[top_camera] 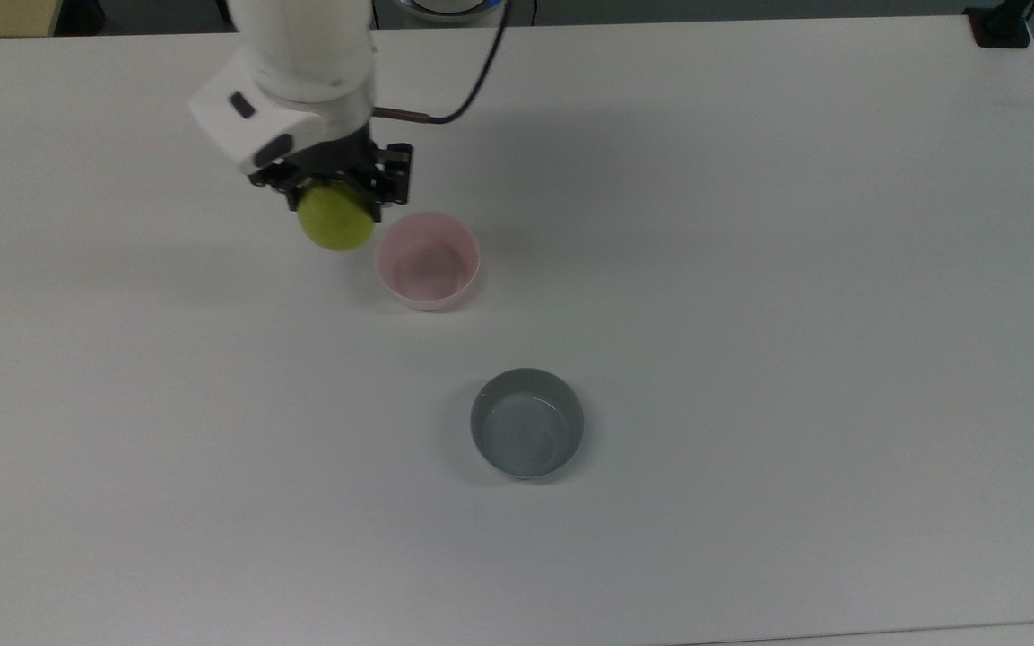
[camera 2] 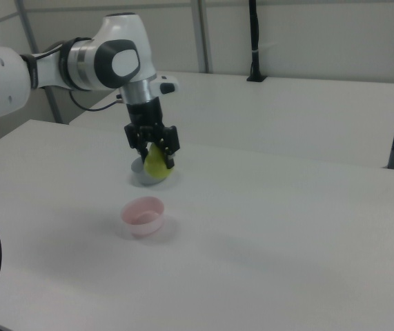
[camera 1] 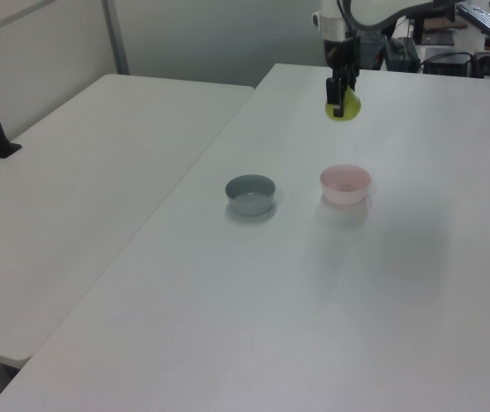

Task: Place the pear in the bowl
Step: 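Lift the pear and carry it over the pink bowl, then lower the pear into the pink bowl and open the gripper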

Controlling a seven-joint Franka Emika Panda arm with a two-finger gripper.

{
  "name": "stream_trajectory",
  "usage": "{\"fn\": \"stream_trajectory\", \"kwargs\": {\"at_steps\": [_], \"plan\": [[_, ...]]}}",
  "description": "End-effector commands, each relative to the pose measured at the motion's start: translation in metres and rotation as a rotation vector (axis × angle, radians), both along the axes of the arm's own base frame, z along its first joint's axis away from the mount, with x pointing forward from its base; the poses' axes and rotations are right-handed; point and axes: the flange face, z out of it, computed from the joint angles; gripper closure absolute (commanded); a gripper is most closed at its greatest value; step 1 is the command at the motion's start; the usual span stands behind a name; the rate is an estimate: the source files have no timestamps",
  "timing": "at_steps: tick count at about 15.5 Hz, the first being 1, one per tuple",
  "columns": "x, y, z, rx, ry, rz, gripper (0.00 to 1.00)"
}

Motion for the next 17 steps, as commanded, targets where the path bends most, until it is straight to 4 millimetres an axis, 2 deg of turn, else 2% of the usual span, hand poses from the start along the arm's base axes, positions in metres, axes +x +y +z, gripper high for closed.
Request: {"fn": "stream_trajectory", "kwargs": {"at_steps": [1,4,7,12,15,17], "plan": [[-0.026,0.035,-0.006,0.003,0.035,0.013,0.45],[-0.039,0.053,-0.030,0.003,0.053,0.048,0.45],[-0.045,0.063,-0.065,0.007,0.022,0.080,0.45],[-0.044,0.063,-0.097,0.017,-0.032,0.093,0.43],[-0.044,0.062,-0.104,0.019,-0.039,0.094,0.42],[-0.042,0.062,-0.116,0.019,-0.024,0.093,0.41]]}}
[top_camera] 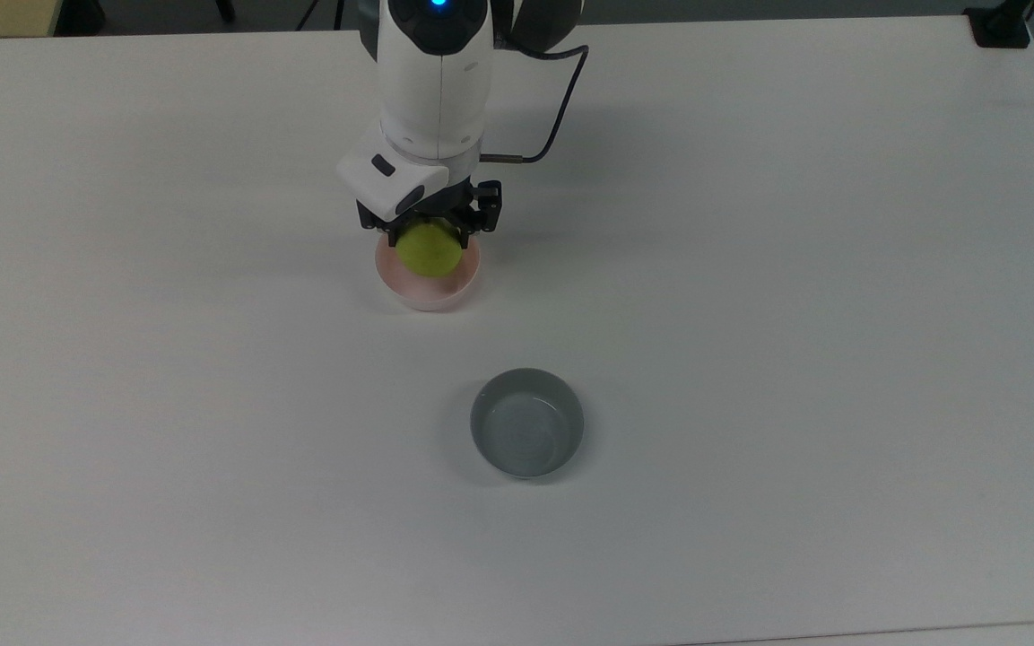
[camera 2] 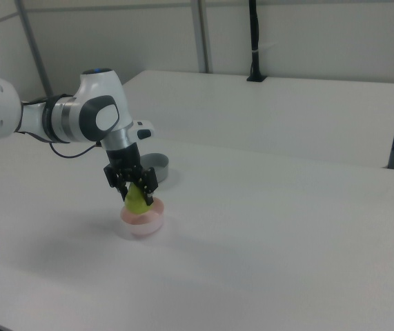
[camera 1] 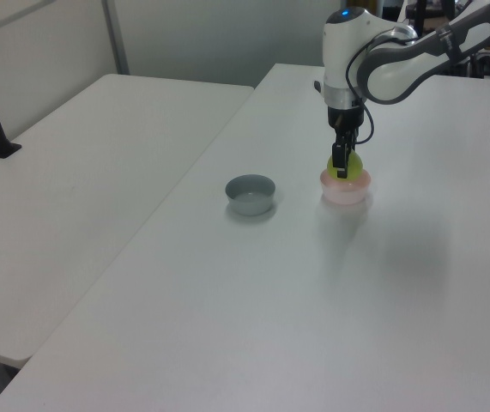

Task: Place the pear in the bowl
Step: 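Lower the pear into the pink bowl and open the gripper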

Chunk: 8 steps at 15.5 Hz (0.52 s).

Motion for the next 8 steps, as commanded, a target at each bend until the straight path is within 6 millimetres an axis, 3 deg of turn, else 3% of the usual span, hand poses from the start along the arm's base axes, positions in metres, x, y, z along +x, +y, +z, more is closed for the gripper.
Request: {"fn": "stream_trajectory", "kwargs": {"at_steps": [1,8], "plan": [[-0.0035,-0.0014,-0.0121,0.001,-0.007,-0.014,0.36],[-0.0009,-0.0028,-0.0205,0.002,-0.007,-0.015,0.29]]}}
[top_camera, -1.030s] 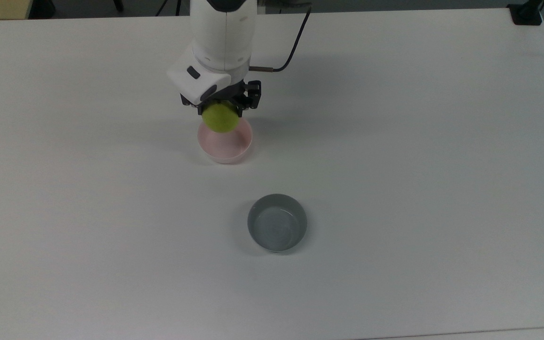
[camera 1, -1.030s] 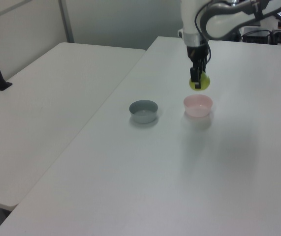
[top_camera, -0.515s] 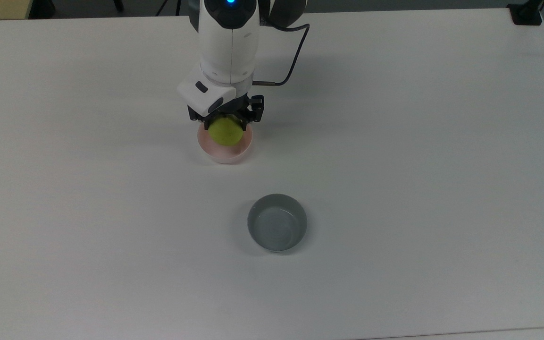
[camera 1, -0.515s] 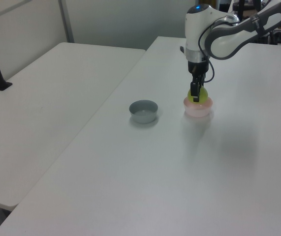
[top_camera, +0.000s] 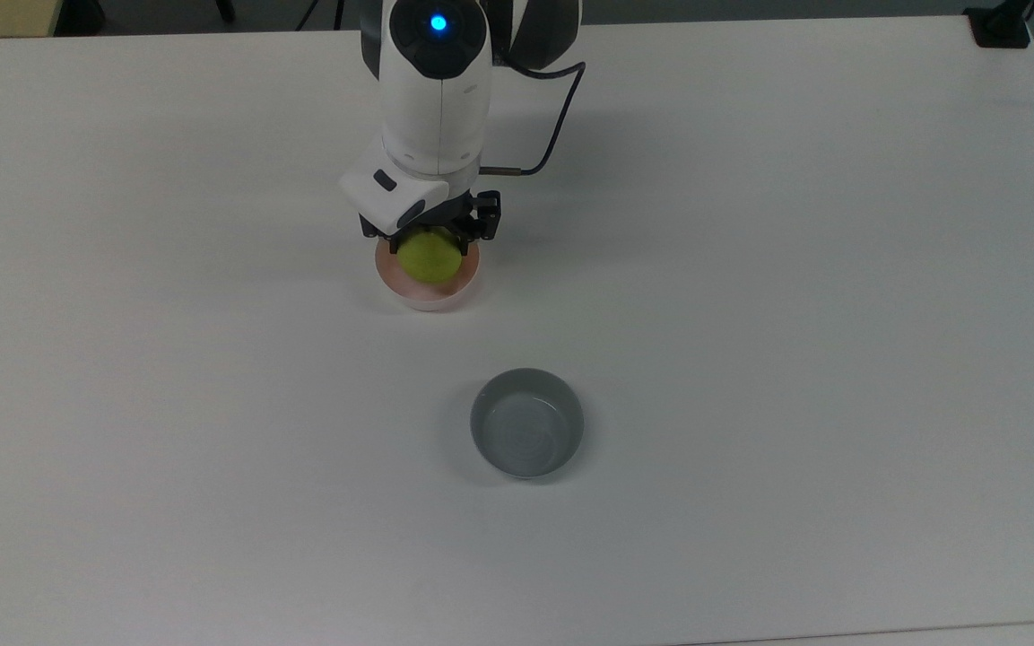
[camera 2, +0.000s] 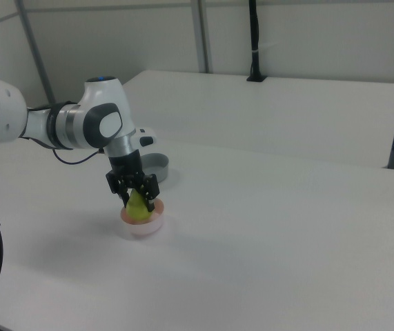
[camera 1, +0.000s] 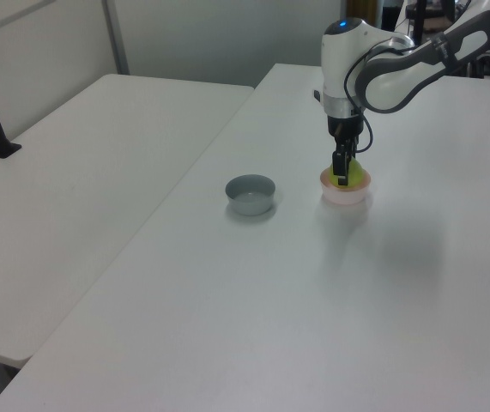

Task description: Place the pear in the bowl

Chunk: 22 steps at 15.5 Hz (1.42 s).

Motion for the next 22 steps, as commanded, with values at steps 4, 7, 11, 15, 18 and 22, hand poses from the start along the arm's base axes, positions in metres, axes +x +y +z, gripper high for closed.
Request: {"fn": "stream_trajectory", "kwargs": {"at_steps": [4,7,11,15,18,22], "plan": [[-0.002,-0.002,-0.001,0.002,-0.026,-0.016,0.00],[-0.001,-0.003,0.002,0.003,-0.031,-0.018,0.00],[0.003,-0.002,0.016,0.004,-0.048,-0.023,0.00],[0.005,-0.002,0.056,-0.001,-0.028,-0.036,0.00],[0.006,-0.006,0.106,-0.006,-0.023,-0.055,0.00],[-0.004,-0.016,0.162,-0.007,-0.034,-0.082,0.00]]}}
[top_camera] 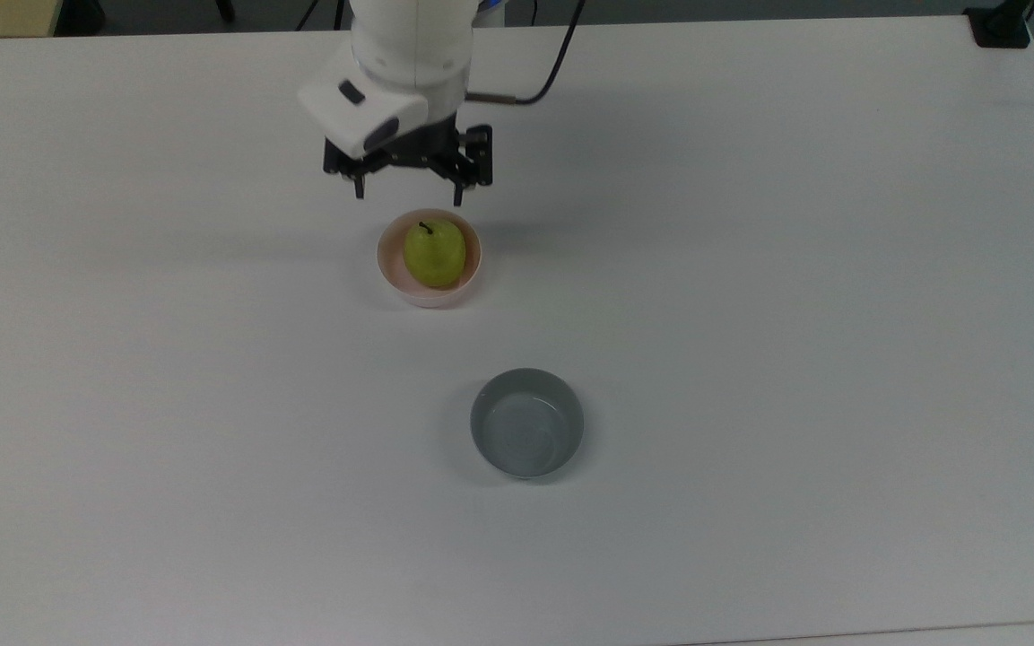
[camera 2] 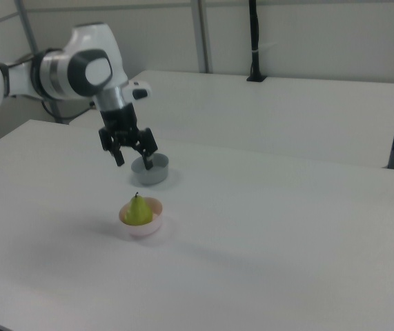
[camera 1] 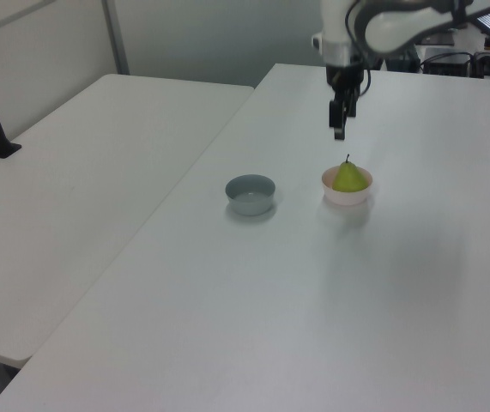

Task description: Place the pear in the bowl

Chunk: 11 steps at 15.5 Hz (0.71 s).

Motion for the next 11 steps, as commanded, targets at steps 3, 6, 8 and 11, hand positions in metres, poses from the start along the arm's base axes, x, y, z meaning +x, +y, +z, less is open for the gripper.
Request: {"fn": "stream_trajectory", "kwargs": {"at_steps": [3,6,8,11], "plan": [[-0.030,-0.014,0.073,0.012,-0.009,-0.050,0.00],[-0.047,-0.024,0.102,0.041,-0.020,-0.077,0.00],[-0.052,-0.031,0.121,0.060,-0.008,-0.088,0.00],[-0.054,-0.033,0.131,0.061,-0.003,-0.092,0.00]]}}
